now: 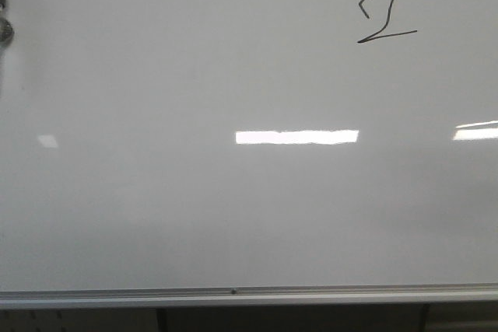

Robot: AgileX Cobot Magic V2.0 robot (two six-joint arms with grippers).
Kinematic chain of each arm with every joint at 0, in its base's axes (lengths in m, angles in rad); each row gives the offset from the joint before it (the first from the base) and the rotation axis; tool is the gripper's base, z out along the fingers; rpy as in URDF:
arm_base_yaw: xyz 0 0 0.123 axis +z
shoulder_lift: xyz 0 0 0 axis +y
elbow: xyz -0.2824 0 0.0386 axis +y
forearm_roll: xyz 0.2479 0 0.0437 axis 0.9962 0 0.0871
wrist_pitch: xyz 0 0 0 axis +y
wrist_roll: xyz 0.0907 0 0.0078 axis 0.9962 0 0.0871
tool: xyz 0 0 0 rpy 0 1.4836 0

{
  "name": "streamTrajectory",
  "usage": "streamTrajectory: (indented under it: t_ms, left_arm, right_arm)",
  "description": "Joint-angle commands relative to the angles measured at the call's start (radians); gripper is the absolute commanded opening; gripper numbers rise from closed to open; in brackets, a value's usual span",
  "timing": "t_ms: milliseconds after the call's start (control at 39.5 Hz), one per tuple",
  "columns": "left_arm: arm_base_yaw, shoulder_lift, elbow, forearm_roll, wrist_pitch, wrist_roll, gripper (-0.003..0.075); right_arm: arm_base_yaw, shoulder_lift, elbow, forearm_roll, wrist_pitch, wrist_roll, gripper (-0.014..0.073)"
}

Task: Write number 2 on whiteboard

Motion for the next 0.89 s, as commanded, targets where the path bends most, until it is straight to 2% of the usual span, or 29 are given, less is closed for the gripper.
streamTrajectory:
  t_ms: [0, 354, 861]
  left_arm:
    - [-0.001, -0.018, 0.025, -0.006, -0.081, -0.009, -0.0020]
    - [-0.001, -0.018, 0.025, -0.006, -0.081, -0.009, -0.0020]
    - [-0.001, -0.018, 0.025, -0.006, -0.081, -0.009, -0.0020]
  right_arm:
    - [-0.007, -0.016, 0.000, 0.007, -0.086, -0.004, -0.0069]
    - [-0.046, -0.016, 0.000, 0.007, -0.082, -0.004, -0.0069]
    - [-0.046, -0.016, 0.000, 0.007, -0.082, -0.004, -0.0069]
